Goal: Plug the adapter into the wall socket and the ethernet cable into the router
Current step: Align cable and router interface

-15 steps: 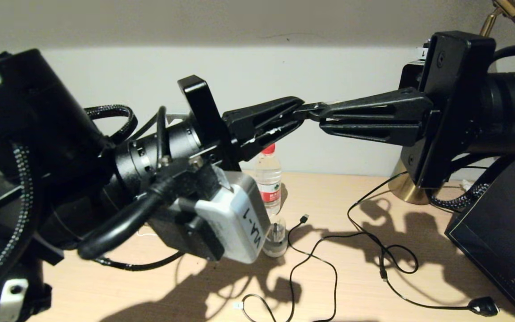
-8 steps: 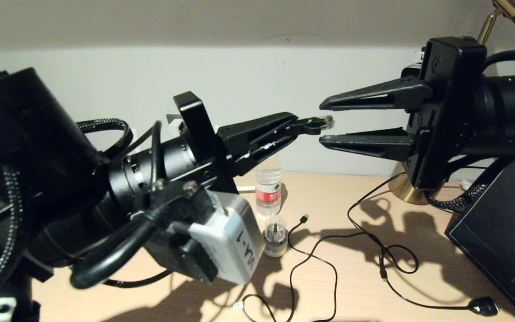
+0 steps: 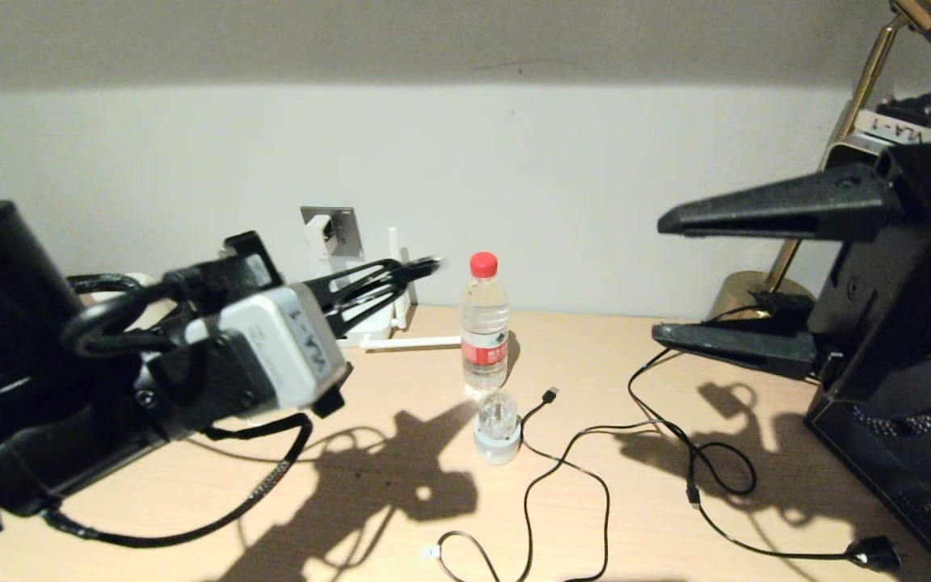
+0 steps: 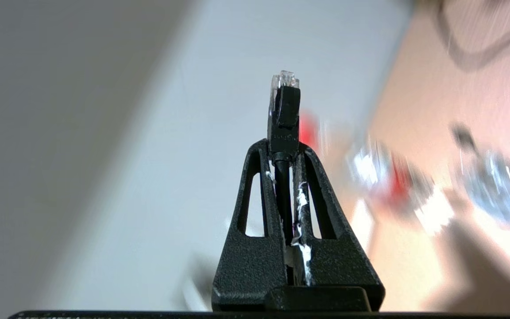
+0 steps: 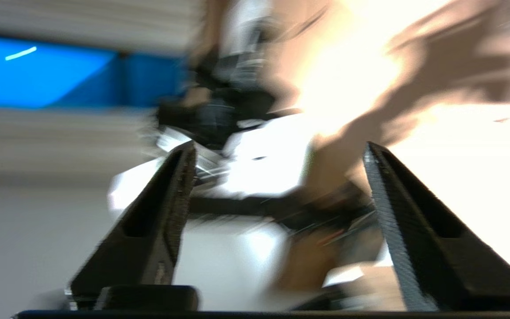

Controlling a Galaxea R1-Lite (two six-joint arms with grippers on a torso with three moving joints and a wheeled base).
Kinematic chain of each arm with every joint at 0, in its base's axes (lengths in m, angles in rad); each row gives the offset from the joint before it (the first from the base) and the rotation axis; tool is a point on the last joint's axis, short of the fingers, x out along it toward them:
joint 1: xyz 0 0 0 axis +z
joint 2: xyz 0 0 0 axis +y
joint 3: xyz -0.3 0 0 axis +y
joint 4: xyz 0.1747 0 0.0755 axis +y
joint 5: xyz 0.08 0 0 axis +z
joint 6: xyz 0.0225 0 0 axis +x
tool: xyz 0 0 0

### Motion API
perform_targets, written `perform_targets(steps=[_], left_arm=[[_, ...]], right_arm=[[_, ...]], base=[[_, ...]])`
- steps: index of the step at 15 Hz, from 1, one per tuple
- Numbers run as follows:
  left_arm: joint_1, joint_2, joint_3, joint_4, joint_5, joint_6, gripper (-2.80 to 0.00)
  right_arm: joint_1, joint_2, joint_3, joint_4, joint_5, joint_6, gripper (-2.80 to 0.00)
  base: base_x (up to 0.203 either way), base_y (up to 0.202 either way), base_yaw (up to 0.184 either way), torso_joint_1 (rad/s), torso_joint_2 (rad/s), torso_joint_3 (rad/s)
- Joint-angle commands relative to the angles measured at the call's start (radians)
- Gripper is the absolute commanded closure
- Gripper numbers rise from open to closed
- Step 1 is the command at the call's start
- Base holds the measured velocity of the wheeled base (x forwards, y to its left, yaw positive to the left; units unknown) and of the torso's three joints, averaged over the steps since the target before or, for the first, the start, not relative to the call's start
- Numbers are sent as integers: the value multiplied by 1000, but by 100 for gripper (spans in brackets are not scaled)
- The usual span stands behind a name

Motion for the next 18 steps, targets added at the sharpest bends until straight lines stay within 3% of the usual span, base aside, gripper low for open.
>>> perform_targets(steps=[1,3,5,7,10,11,13,15,18], left_arm=[[119,-39,33,29,1,-195,0],[225,-37,34,77,3,-414,0],[313,-28,-3,151,10,-533,0],[403,-29,-32,297,14,-595,0],[488,-47,-142,585,12,-711,0],[494,-47,-195,665,11,-765,0],[502,-40,-261,766,-4,-889,0],[546,-19,-293,819,-65,-1013,0],[569,-9,-274,850,-78,-1049,0]], right_arm=[[-29,-101,117,1,-121,-169,-280],[-43,-182,258,1,-368,-383,-280],[-47,-295,352,0,-484,-499,-280],[-50,-414,438,0,-527,-543,-280],[-55,-569,544,-1,-699,-567,-280],[-59,-613,588,-1,-737,-583,0],[-139,-653,641,1,-762,-649,0],[-253,-691,687,15,-796,-798,0],[-455,-767,729,37,-862,-969,0]], base=[[0,0,0,0,0,0],[0,0,0,0,0,0],[0,0,0,0,0,0],[0,0,0,0,0,0],[0,0,0,0,0,0],[0,0,0,0,0,0],[0,0,0,0,0,0],[0,0,0,0,0,0],[0,0,0,0,0,0]])
